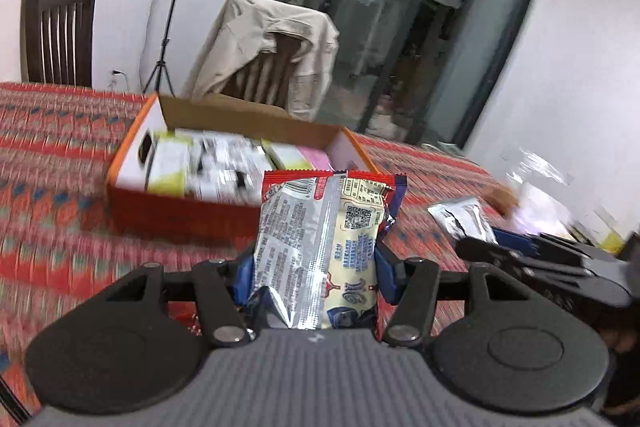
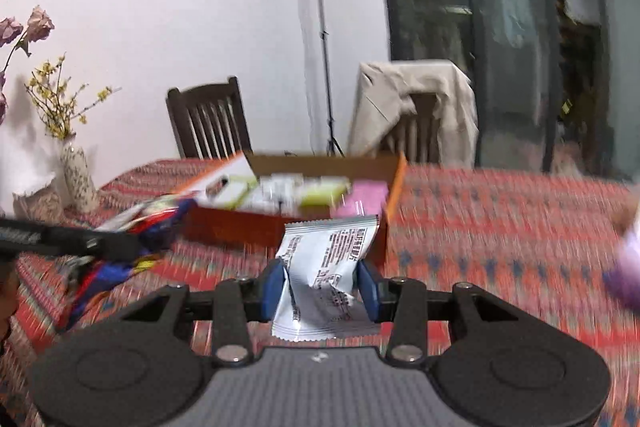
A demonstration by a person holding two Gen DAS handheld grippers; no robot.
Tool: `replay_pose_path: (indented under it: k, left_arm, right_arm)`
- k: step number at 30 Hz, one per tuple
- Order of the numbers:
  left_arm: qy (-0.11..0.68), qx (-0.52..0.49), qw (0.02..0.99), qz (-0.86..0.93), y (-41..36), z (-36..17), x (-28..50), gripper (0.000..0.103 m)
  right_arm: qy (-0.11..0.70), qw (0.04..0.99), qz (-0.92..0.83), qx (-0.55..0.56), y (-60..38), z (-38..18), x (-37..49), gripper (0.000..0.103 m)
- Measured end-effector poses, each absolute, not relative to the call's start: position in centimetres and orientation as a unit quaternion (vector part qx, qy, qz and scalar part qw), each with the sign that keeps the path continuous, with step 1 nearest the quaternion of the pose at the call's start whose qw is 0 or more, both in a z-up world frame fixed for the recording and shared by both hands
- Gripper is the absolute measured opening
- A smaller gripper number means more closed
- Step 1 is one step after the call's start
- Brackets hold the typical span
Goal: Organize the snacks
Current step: 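Carry the red-and-silver wrapper and white packet into the box and open both grippers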
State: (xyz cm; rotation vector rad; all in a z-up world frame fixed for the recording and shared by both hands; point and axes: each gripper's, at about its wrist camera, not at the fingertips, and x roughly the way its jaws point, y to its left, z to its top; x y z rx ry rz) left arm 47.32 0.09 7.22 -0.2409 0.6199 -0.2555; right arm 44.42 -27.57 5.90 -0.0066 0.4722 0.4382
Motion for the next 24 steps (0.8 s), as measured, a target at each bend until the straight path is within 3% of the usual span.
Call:
replay_pose_path:
  k: [6, 11, 18, 20, 21, 24]
  left_arm:
    - [0.346, -0.132, 0.928, -0.045, -0.8, 5.5, 61.3, 0.058]
    - [0.364, -0.099, 0.926, -0.005, -2.4, 2.5, 67.6, 0.058]
    - [0.394, -0.104, 0.913, -0.001, -2.4, 0.7, 70.7, 0.059]
    - [0.392, -0.102, 0.914, 0.002, -2.1, 0.5, 70.8, 0.065]
    - [0.39, -0.102, 0.915, 0.001, -1.9, 0.3, 70.8, 0.072]
    - [0.383, -0.106, 0.918, -0.004, -1.6, -0.1, 70.6, 0.074]
  right_arm:
    - [0.267, 0.942, 0.198, -0.052, -23.2, 7.2, 57.9, 0.04]
    - [0.308, 0.932, 0.151, -0.12, -19.0, 4.9, 67.4, 0.04]
    - [0.355, 0.91, 0.154, -0.147, -16.2, 1.2, 73.1, 0.041]
    - [0.366, 0.906, 0.154, -0.145, -16.0, 0.6, 73.9, 0.041]
    - [0.374, 0.903, 0.159, -0.14, -16.1, 0.4, 74.4, 0.042]
    - [0.4, 0.891, 0.178, -0.121, -16.3, -0.3, 75.5, 0.048]
